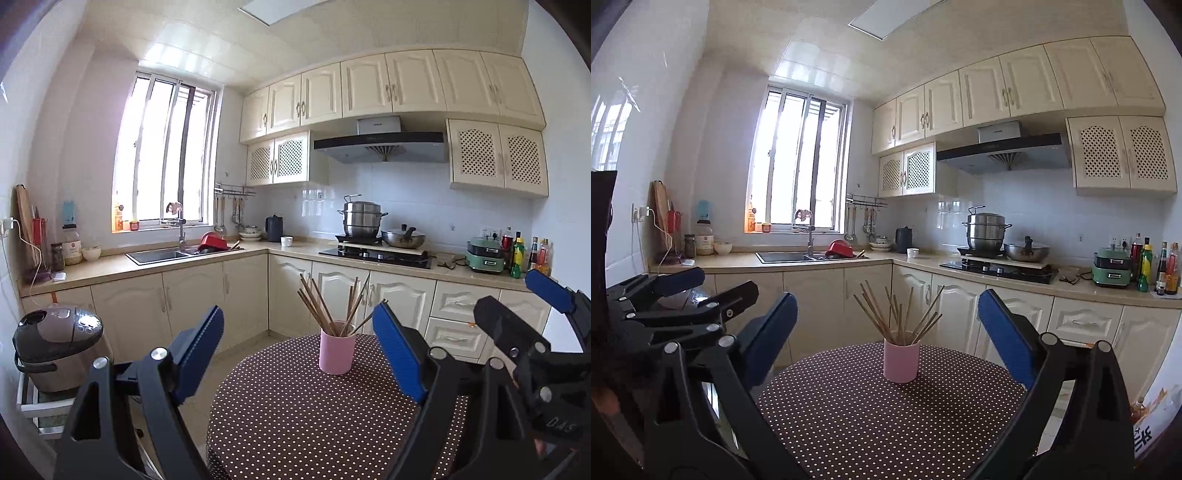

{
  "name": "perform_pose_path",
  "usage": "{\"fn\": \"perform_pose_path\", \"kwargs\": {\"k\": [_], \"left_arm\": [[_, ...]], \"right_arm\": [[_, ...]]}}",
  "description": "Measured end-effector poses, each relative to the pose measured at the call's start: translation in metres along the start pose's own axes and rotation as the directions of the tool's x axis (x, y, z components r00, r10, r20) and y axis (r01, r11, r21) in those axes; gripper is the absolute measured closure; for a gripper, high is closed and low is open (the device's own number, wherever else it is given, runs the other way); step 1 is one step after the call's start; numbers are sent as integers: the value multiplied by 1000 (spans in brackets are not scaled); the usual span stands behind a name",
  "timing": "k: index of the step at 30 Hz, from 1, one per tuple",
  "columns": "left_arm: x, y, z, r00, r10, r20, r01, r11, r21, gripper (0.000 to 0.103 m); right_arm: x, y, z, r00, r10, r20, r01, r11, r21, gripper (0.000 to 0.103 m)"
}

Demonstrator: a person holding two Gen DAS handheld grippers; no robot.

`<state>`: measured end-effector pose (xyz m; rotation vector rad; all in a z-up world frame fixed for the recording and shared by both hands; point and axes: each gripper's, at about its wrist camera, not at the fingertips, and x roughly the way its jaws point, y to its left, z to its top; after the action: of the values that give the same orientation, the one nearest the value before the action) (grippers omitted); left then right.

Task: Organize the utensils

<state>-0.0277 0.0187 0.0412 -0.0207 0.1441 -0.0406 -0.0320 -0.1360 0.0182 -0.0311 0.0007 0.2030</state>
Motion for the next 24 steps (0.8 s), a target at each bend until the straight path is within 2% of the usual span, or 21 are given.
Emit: {"fn": "perform_pose_path", "kwargs": {"k": [24], "left_arm": [[-9,-13,0,998,12,60,-15,999,36,18]], "right_arm": [[-11,-4,-4,999,-23,28,23,1000,8,6]]}}
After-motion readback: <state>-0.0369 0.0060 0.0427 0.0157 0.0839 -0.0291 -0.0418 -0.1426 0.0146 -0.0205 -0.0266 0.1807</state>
